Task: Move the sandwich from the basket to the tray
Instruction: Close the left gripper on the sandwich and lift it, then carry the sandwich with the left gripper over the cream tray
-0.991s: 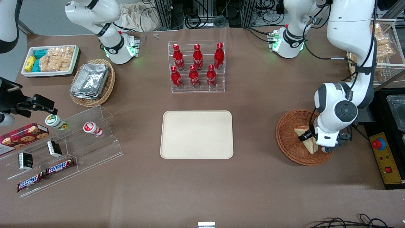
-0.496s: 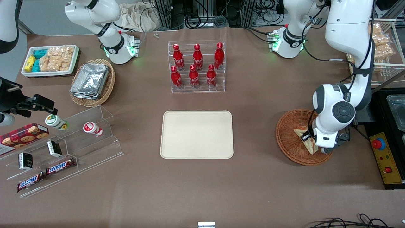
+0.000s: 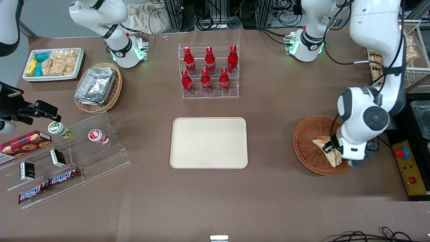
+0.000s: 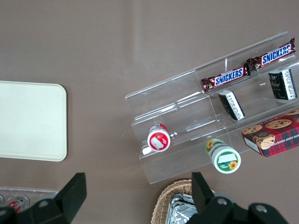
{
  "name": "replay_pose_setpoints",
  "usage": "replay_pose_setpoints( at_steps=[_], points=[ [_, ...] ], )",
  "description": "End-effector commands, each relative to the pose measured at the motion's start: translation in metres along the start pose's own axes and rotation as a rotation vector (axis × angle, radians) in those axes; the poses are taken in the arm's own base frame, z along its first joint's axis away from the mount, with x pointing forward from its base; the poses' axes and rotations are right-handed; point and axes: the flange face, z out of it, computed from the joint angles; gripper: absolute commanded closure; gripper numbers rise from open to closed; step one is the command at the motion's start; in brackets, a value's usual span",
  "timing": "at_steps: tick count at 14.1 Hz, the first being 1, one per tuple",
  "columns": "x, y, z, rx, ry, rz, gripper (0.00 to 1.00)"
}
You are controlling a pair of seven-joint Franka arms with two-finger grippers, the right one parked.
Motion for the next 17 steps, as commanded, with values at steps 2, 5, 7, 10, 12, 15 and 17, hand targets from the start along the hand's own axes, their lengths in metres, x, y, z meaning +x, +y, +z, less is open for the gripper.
replay_pose_setpoints(
  at_steps=[2, 5, 7, 10, 12, 15, 17],
  points=[
    [0.007, 0.025, -0.109, -0.034, -0.103, -0.019, 1.00],
    [-0.015, 0.042, -0.186, -0.044, -0.168, 0.032, 1.00],
    [-0.041, 0.060, -0.216, -0.046, -0.191, 0.106, 1.00],
    [-0.094, 0.104, -0.219, -0.063, -0.220, 0.227, 1.00],
    [-0.128, 0.140, -0.207, -0.094, -0.231, 0.317, 1.00],
    [-0.173, 0.189, -0.182, -0.149, -0.189, 0.395, 1.00],
    [-0.196, 0.216, -0.145, -0.122, -0.175, 0.456, 1.00]
  ],
)
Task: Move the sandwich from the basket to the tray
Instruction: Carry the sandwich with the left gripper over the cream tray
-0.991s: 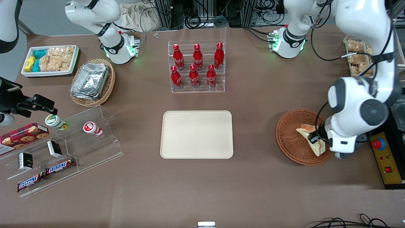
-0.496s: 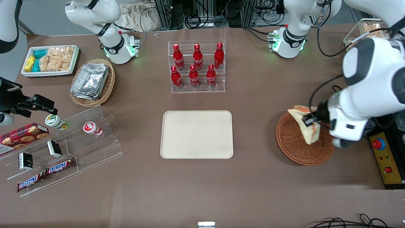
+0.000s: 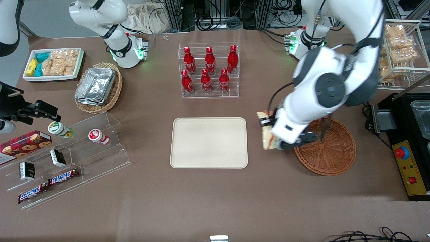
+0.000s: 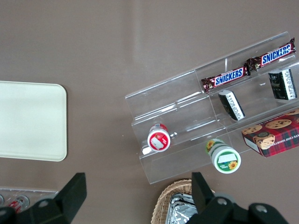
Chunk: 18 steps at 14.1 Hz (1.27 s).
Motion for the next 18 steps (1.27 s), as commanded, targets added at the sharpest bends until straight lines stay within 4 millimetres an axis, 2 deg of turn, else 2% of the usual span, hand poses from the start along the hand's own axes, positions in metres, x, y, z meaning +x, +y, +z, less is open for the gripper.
replay_pose_setpoints(
  at_steps=[1, 3, 4, 5, 7, 9, 13, 15, 16, 18],
  points=[
    [0.005, 0.026, 0.053, 0.025, 0.003, 0.042, 1.00],
    [-0.003, 0.054, 0.095, 0.030, 0.007, 0.084, 1.00],
    [-0.004, 0.062, 0.111, 0.034, 0.014, 0.097, 0.94],
    [0.003, 0.064, 0.131, 0.030, 0.019, 0.078, 0.73],
    [0.001, 0.075, 0.165, 0.036, 0.016, 0.089, 1.00],
    [-0.002, 0.082, 0.189, 0.043, 0.014, 0.101, 1.00],
    [-0.004, 0.081, 0.241, 0.076, 0.036, 0.130, 1.00],
    [-0.005, 0.077, 0.251, 0.078, 0.036, 0.129, 0.99],
    [-0.005, 0.077, 0.251, 0.079, 0.035, 0.128, 0.89],
    [-0.005, 0.076, 0.256, 0.084, 0.031, 0.141, 0.28]
  ],
)
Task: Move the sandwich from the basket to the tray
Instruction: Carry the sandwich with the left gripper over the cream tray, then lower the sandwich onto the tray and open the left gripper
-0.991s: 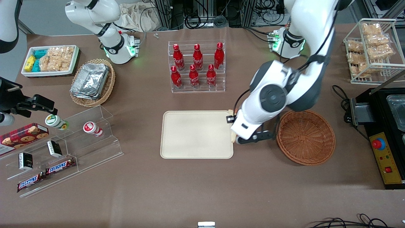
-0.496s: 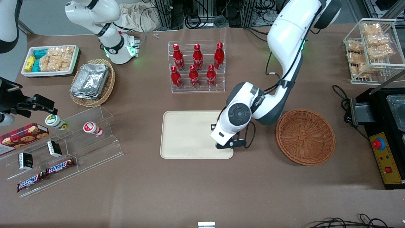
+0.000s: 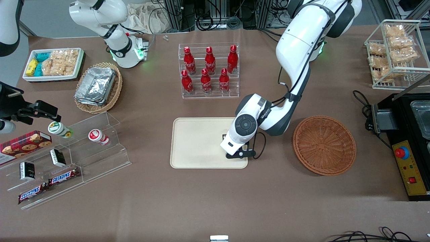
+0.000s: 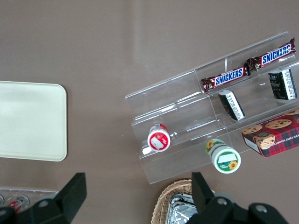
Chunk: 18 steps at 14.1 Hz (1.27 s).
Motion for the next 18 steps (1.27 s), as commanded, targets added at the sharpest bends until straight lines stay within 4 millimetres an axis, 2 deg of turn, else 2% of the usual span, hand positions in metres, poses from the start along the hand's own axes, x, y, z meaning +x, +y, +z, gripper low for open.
replay_pose_setpoints(
  at_steps=[1, 3, 5, 7, 8, 12, 14, 15, 18],
  points=[
    [-0.002, 0.000, -0.002, 0.009, 0.017, -0.002, 0.00],
    [-0.003, -0.002, -0.002, 0.013, 0.012, -0.002, 0.00],
    [-0.001, -0.005, -0.017, 0.014, 0.013, -0.007, 0.00],
    [-0.007, -0.009, -0.053, 0.029, -0.004, -0.007, 0.00],
    [-0.008, -0.015, -0.077, 0.039, -0.002, -0.013, 0.00],
    [-0.012, -0.055, -0.177, 0.041, 0.028, -0.047, 0.00],
    [-0.007, -0.089, -0.224, 0.009, 0.048, -0.086, 0.00],
    [-0.011, -0.098, -0.238, 0.010, 0.043, -0.093, 0.00],
    [-0.005, -0.154, -0.283, -0.007, 0.038, -0.164, 0.00]
  ],
)
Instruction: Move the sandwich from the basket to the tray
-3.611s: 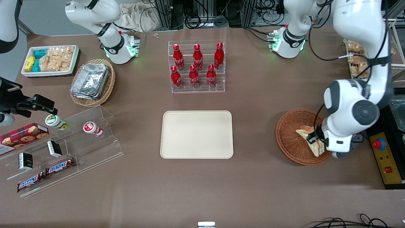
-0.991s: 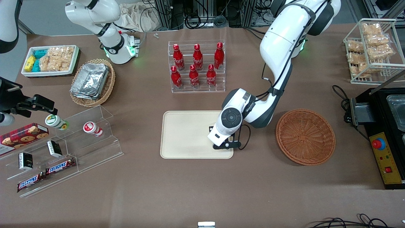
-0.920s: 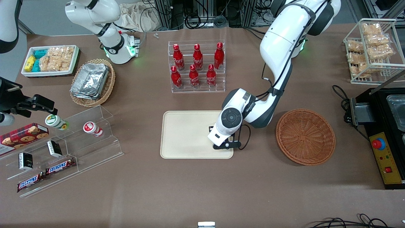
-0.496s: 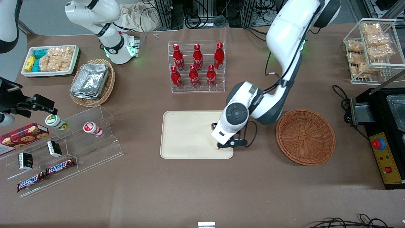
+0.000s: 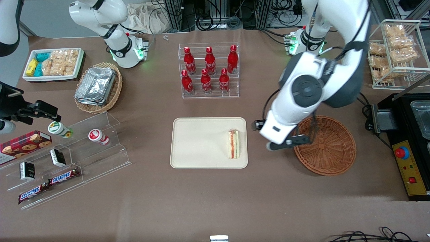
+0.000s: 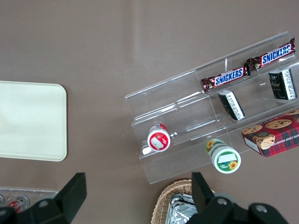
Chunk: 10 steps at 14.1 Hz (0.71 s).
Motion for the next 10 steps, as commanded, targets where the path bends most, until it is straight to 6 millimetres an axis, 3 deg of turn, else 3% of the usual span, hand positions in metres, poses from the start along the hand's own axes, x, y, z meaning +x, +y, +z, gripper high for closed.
replay_pose_setpoints(
  at_steps=[1, 4, 5, 7, 10],
  points=[
    [0.008, -0.053, -0.032, -0.012, -0.028, -0.021, 0.00],
    [0.031, -0.142, -0.060, -0.013, -0.062, 0.030, 0.00],
    [0.031, -0.163, -0.064, -0.027, -0.062, 0.073, 0.00],
    [0.022, -0.200, -0.066, -0.044, -0.038, 0.168, 0.00],
    [-0.001, -0.261, -0.054, -0.052, 0.044, 0.245, 0.00]
  ],
)
